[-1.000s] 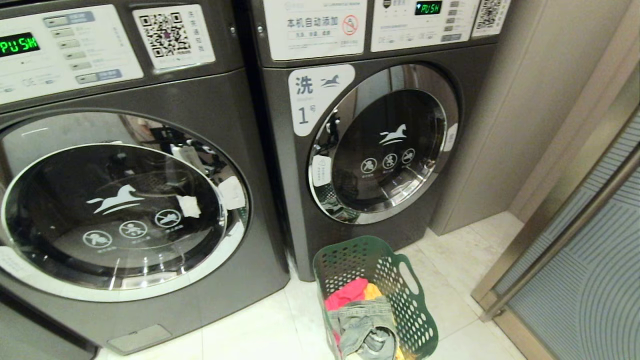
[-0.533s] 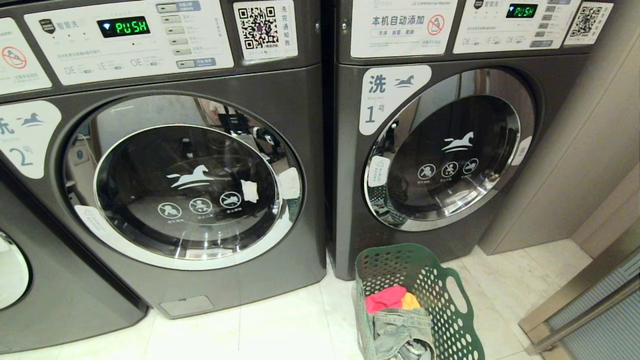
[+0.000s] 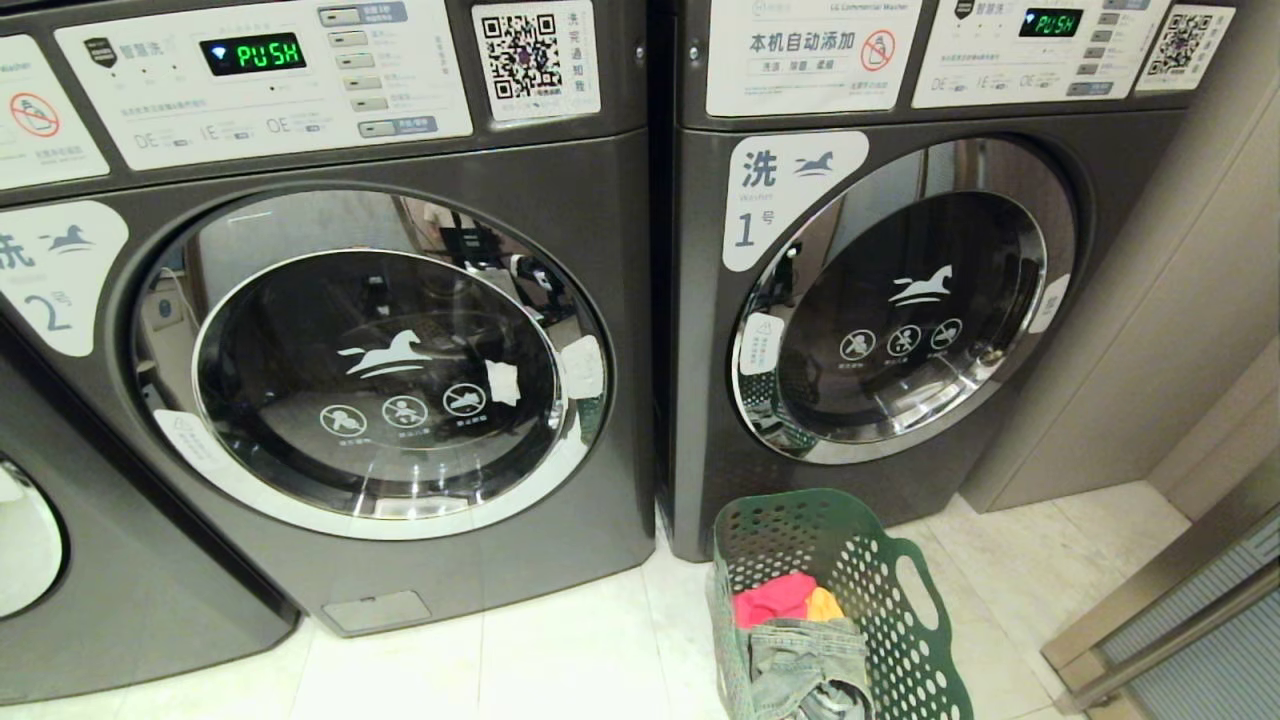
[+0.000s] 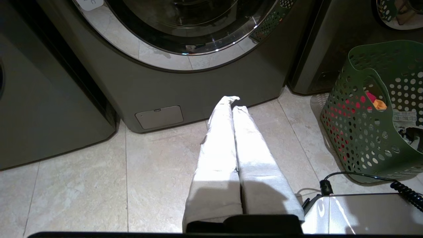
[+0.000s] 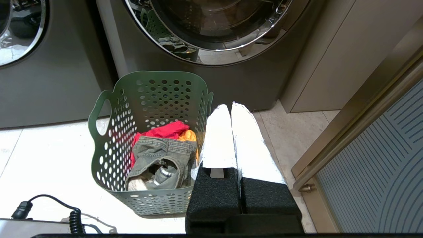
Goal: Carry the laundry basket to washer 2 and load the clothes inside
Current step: Open the lid of the washing machine
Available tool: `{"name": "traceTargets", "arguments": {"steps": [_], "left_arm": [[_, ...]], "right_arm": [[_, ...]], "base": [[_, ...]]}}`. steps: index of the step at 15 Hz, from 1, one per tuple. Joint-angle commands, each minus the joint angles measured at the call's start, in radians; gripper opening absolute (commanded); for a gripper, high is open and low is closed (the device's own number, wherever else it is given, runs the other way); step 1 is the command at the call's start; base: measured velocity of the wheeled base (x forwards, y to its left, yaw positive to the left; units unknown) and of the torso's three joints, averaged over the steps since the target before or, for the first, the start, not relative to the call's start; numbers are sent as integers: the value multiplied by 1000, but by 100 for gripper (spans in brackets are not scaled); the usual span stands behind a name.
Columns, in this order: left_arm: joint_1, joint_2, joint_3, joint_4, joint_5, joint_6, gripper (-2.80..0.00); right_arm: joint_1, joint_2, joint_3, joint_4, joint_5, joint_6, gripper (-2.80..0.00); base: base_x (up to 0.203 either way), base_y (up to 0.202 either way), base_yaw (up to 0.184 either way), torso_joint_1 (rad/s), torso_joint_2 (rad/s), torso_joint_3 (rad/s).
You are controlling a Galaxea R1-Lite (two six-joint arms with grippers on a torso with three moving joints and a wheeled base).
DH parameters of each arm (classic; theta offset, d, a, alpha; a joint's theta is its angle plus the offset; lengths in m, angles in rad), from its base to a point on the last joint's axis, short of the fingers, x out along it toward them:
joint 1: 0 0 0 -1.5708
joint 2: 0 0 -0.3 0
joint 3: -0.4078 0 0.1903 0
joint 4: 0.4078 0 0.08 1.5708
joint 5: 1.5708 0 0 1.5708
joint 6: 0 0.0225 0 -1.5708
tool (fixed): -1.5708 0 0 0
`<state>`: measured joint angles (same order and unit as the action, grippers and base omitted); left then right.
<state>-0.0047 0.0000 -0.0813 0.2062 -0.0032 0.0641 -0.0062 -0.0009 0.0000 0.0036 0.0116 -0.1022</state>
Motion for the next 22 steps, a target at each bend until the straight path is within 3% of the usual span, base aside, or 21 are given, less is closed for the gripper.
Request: {"name": "traceTargets", "arguments": {"steps": [1,22], "left_arm": [[0,-2,0,1,0,0,-280],[0,-2,0,1,0,0,-280]], "right_arm": [[0,-1,2,-1,1,-2,-280],[0,-1,0,1,1,9,-280]], "base": [[0,0,0,0,0,0],[0,0,0,0,0,0]]}}
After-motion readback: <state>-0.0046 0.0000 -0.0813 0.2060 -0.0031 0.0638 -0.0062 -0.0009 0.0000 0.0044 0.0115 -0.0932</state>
